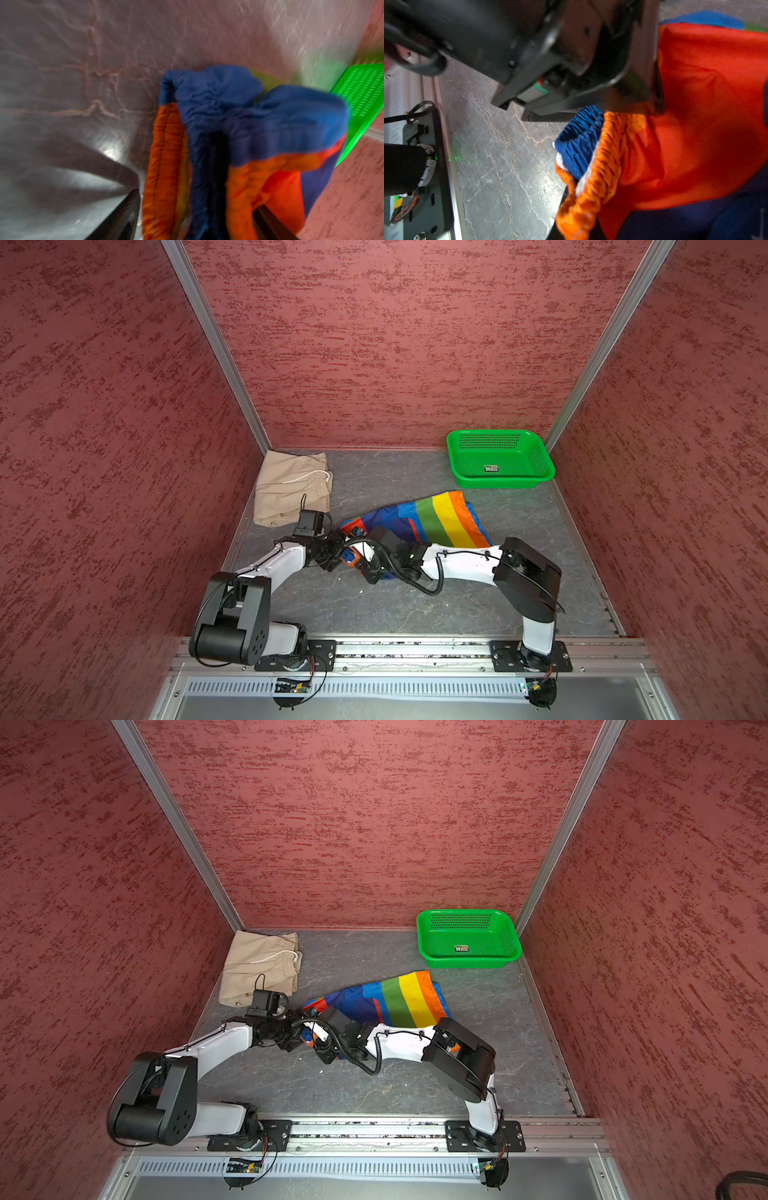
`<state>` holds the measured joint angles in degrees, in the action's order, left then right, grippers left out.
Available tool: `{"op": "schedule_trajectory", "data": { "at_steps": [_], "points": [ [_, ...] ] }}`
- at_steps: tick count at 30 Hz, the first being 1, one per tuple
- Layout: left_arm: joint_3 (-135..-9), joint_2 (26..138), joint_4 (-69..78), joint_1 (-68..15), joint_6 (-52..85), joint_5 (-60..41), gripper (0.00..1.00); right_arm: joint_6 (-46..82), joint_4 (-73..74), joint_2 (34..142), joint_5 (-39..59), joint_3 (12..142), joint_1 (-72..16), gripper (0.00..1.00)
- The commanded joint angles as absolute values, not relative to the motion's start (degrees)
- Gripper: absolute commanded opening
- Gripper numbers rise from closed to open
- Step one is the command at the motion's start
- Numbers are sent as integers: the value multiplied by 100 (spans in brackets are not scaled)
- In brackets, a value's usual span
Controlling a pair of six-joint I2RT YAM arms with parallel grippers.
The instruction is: Fold and stack the shorts
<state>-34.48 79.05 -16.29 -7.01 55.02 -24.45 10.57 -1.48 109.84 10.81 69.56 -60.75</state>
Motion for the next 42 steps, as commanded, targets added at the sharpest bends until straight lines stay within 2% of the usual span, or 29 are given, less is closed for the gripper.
{"op": "schedule_trajectory", "data": {
  "at_steps": [1,2,5,7,9,15,17,18,21,22,28,35,37,42],
  "points": [
    [-3532,7921,-1202,-738,5603,-2500,60,1278,297,10881,1582,6925,-6023,11],
    [-3591,7917,-1247,-730,5586,-2477,57,1292,304,10917,1667,6941,-6022,16],
    [-3824,7900,-1464,-699,5407,-2361,40,1288,258,10913,1775,6896,-6023,41],
    [-4005,7893,-1668,-636,5225,-2317,22,1228,126,10768,1695,6811,-6000,51],
    [-4178,7920,-1885,-552,5027,-2311,12,1195,-39,10495,1598,6702,-5907,60],
    [-4843,8217,-2750,-274,4147,-2665,11,1579,29,9431,1259,5888,-5013,68],
    [-5054,8225,-3015,-274,3900,-2638,12,1751,138,9358,1022,5657,-4688,63],
    [-5171,8214,-3152,-272,3767,-2641,12,1897,163,9433,1006,5597,-4538,55],
    [-5624,8197,-3697,-265,3418,-2559,16,2273,397,9757,1271,5555,-4275,6],
    [-5776,8200,-3865,-266,3337,-2533,16,2342,481,9857,1293,5578,-4263,0],
    [-6662,8213,-4677,-218,2990,-2434,17,2647,637,10761,1093,6074,-4263,0],
    [-7713,8385,-5396,-235,2753,-2468,15,3387,1178,12231,2107,7230,-4425,0],
    [-7956,8343,-5615,-273,2702,-2184,15,3555,1366,12543,2379,7520,-4549,0],
    [-8275,8251,-5931,-292,2543,-1746,15,3593,1594,12323,2367,7399,-4505,0]
  ]
}}
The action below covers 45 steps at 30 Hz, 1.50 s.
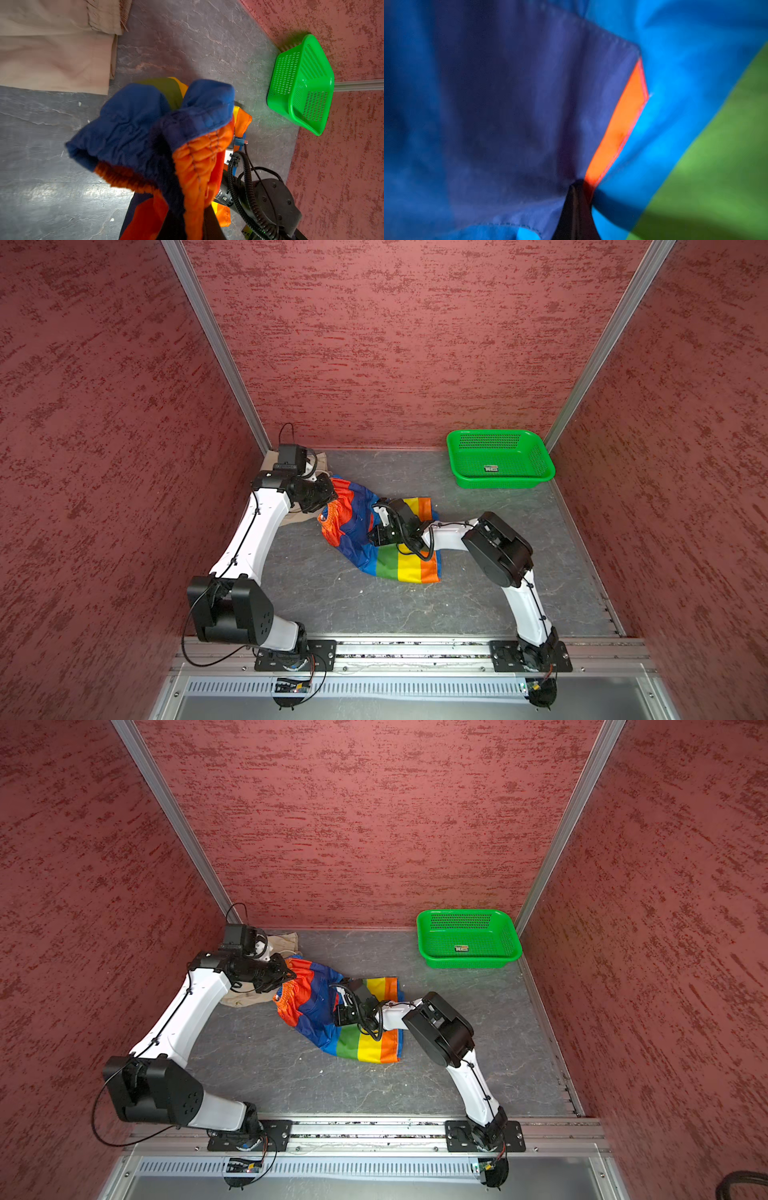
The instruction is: Fold and stack the shorts
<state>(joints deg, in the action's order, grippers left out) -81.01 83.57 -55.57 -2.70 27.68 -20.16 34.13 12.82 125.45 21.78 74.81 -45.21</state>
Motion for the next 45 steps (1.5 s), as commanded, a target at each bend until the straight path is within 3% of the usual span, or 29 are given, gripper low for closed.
{"op": "schedule_trajectory", "data": {
  "at_steps": [1,8,22,26,32,37,45],
  "points": [
    [-8308,8270,-5987,-301,2512,-1731,13,3517,1531,12149,2286,7294,-4436,0],
    [-8341,8377,-6177,-449,2408,-1515,10,3234,1116,11645,2088,7121,-3965,0],
    [-9211,8596,-6532,-749,2348,-1383,11,3149,281,13746,2765,9518,-4211,0],
    [-9484,8784,-6671,-861,2278,-1283,11,3310,360,13927,2903,9686,-4287,0],
    [-9769,9097,-6930,-1016,2151,-1024,11,3206,755,13147,2746,8844,-4191,0],
    [-10064,9313,-7226,-1122,2099,-764,11,3532,1453,11339,2649,6827,-3823,0],
    [-10572,9642,-7713,-1453,2135,-149,13,3443,700,9651,2061,4813,-3639,0]
  ]
}}
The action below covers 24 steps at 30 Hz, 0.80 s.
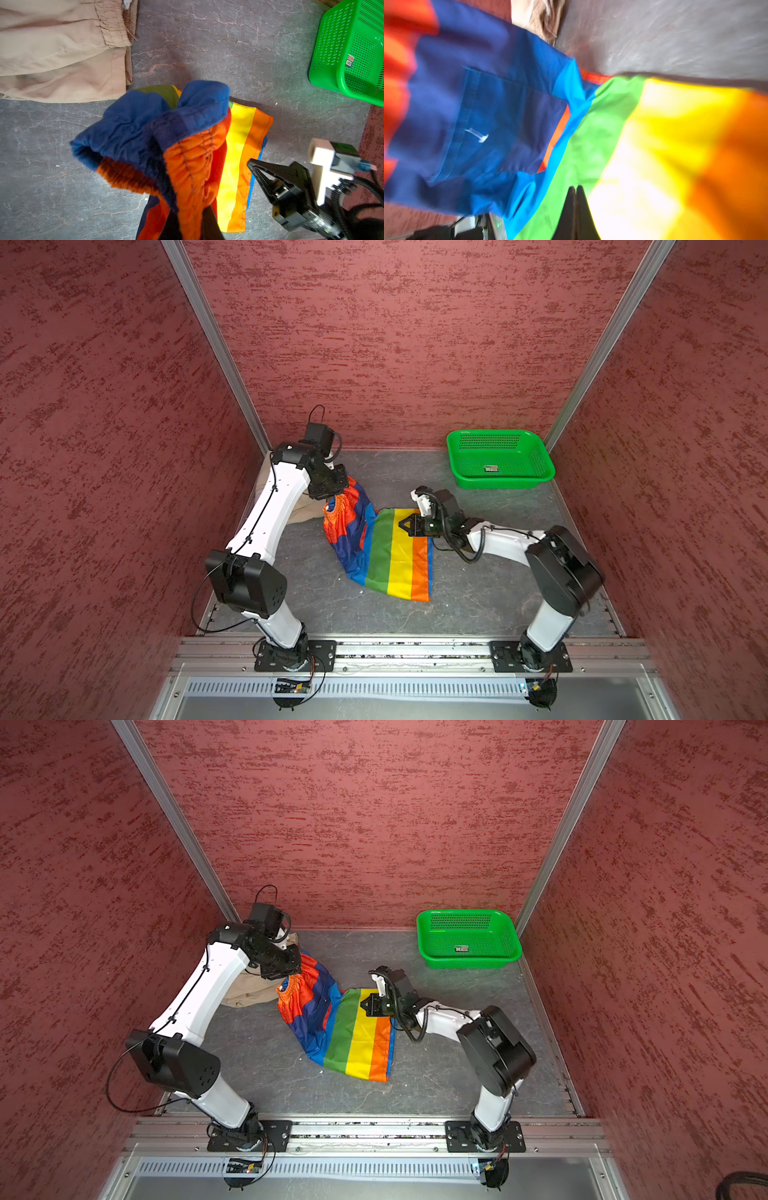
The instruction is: Fold and stack the shorts
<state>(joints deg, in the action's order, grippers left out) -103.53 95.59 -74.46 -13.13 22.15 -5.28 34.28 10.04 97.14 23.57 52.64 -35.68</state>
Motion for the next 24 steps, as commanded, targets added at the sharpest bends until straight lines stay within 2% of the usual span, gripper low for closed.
{"op": "schedule_trajectory", "data": {
  "at_steps": [1,11,18,24],
  "points": [
    [-10650,9682,-7791,-1547,2159,-28,13,3488,678,9604,2021,4638,-3639,0],
    [-11167,10247,-8291,-2488,2539,510,14,3590,678,9744,1397,4176,-3628,0],
    [-11370,10979,-8460,-3269,2971,370,14,3595,545,9380,670,3971,-3621,0],
    [-11333,11521,-8209,-3783,3378,10,17,3680,573,9698,863,4035,-3621,0]
  ]
}}
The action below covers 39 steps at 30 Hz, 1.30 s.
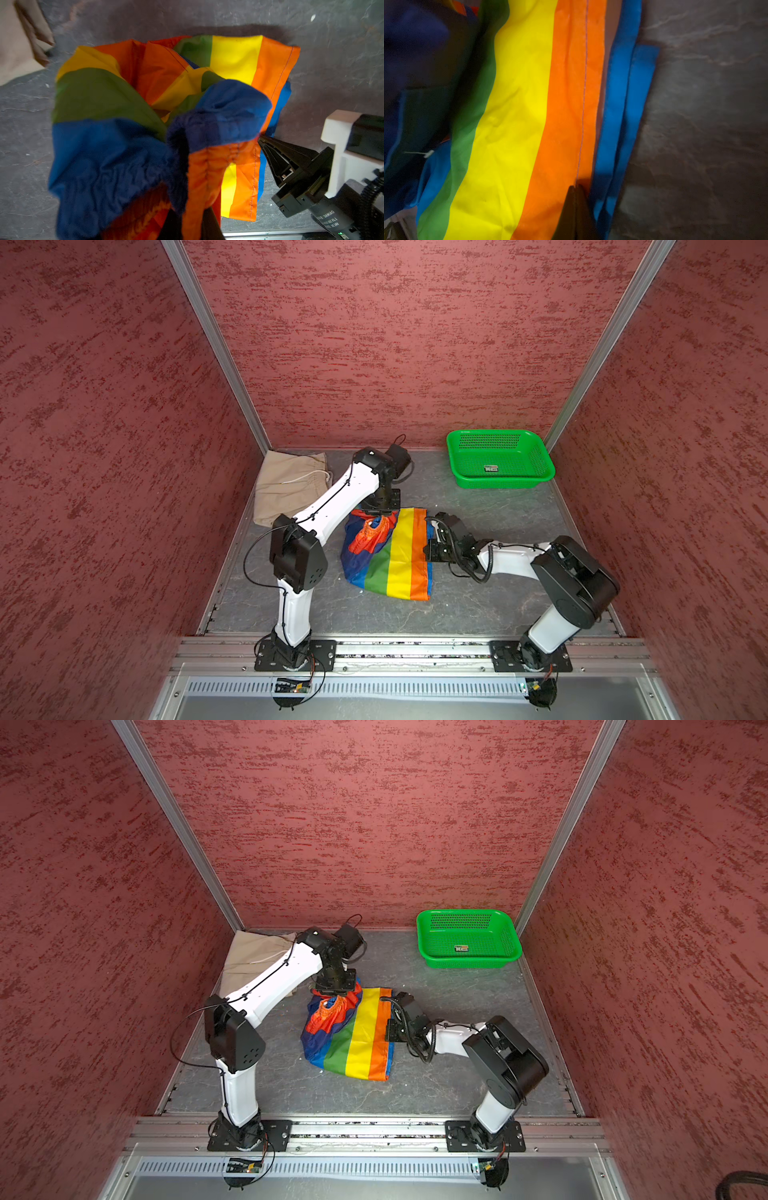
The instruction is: Fold and stack the shorts
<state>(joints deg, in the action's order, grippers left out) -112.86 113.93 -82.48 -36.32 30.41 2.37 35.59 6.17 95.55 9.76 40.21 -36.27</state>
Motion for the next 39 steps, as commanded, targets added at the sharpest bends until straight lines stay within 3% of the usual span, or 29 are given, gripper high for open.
{"op": "schedule_trajectory", "data": {
  "at_steps": [1,5,8,10,18,20,23,25,28,33,39],
  "points": [
    [-11285,11575,-8149,-3840,3453,-42,21,3691,594,9749,894,4031,-3621,0],
    [-11091,11665,-7731,-3952,3806,-421,59,3722,698,9830,924,3975,-3616,0],
    [-11103,11689,-7234,-3966,3985,-1111,73,3677,673,9835,854,3950,-3621,0],
    [-11185,11692,-6922,-3989,4083,-1546,76,3635,608,9828,782,3931,-3621,0],
    [-11088,11040,-5632,-3915,4045,-2927,75,3495,-40,9270,205,3744,-3604,0],
    [-10973,10791,-5958,-3797,3913,-2546,67,3410,-361,8973,-33,3769,-3586,0],
    [-10379,10336,-6337,-3588,3714,-1850,42,3275,-788,8510,-277,3879,-3569,0],
    [-9747,9996,-6330,-3479,3684,-1677,37,3149,-906,8358,-233,3997,-3561,0],
    [-8708,9504,-6066,-3429,3685,-1728,36,2969,-958,8291,238,4365,-3551,0],
    [-7520,9059,-5621,-3498,3742,-1821,36,2972,-1229,9229,617,5094,-3551,0],
    [-6973,9210,-4859,-3702,3736,-2331,45,3235,-892,10099,999,5464,-3551,0]
  ]
}}
